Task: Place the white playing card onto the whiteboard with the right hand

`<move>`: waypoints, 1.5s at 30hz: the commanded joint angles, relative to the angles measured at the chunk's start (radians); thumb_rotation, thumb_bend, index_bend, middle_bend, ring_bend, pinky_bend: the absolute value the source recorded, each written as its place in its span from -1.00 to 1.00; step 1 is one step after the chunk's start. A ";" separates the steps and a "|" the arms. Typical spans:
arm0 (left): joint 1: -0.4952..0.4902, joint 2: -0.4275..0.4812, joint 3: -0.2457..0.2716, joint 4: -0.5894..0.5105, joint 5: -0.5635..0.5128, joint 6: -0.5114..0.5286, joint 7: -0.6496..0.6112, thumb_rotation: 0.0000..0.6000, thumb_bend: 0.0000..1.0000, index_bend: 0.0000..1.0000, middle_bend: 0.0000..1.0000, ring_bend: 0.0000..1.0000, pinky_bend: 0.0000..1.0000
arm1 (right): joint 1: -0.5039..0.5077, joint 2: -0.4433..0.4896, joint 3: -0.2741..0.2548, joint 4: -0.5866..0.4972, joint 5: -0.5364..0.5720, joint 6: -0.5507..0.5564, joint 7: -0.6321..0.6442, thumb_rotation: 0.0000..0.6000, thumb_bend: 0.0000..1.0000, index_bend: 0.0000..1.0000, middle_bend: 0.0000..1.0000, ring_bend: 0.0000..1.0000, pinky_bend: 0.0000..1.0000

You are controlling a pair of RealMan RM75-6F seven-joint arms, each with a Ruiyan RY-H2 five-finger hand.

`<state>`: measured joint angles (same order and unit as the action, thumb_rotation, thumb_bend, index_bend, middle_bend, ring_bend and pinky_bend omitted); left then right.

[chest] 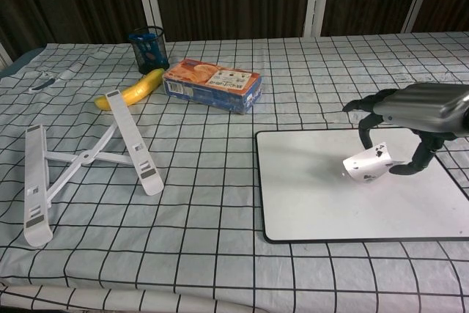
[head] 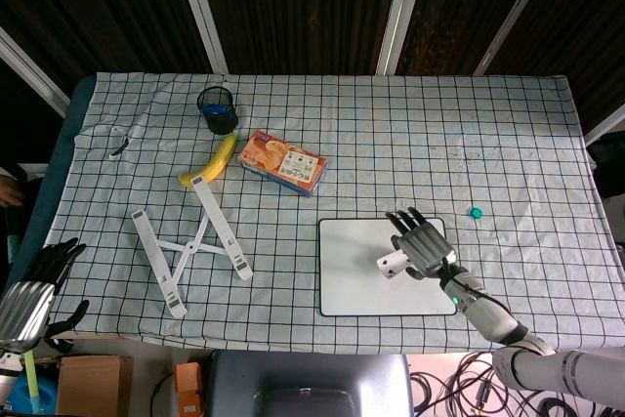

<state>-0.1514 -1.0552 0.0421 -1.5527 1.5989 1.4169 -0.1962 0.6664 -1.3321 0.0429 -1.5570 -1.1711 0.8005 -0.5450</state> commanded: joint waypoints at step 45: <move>-0.021 -0.005 -0.001 -0.002 -0.009 -0.044 0.014 1.00 -0.27 -1.00 -1.00 -1.00 -1.00 | -0.011 -0.230 0.016 0.802 0.051 -0.147 0.354 1.00 -0.56 -0.23 -1.00 -1.00 -1.00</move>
<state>-0.1730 -1.0603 0.0407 -1.5549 1.5902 1.3726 -0.1827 0.6486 -1.5396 0.0559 -0.7811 -1.0997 0.6687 -0.2120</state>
